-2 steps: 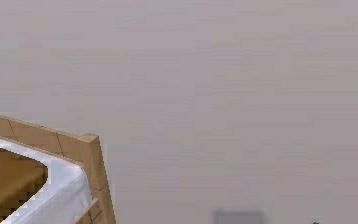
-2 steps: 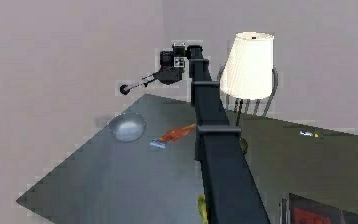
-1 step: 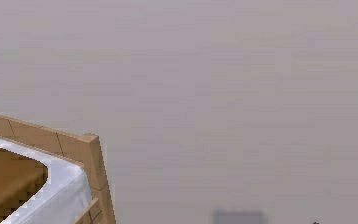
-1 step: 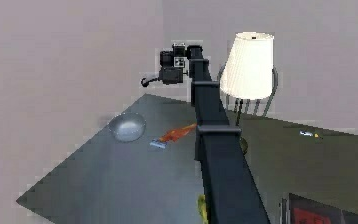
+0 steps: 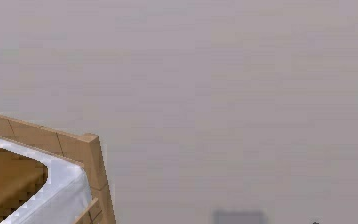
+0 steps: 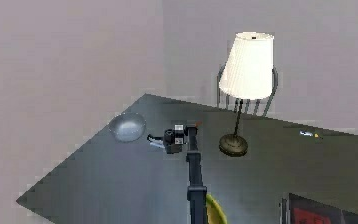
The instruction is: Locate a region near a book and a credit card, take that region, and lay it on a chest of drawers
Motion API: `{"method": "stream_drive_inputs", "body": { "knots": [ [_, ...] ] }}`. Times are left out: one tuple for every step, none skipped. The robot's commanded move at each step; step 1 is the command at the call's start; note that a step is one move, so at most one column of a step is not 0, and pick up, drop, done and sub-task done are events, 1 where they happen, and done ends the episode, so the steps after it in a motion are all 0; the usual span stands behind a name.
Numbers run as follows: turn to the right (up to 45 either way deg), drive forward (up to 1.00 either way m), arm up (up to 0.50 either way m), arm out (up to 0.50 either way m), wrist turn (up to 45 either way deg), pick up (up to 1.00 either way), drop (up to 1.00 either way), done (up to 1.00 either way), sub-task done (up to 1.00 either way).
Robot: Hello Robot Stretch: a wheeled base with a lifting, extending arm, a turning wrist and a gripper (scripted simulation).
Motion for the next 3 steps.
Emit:
{"method": "stream_drive_inputs", "body": {
  "knots": [
    [0.0,0.0,0.0,0.0,0.0,1.0,0.0,0.0,0.0],
    [0.0,0.0,0.1,0.0,0.0,0.0,0.0,0.0,0.0],
    [0.0,0.0,0.22,0.0,0.0,0.0,0.0,0.0,0.0]
  ]
}}
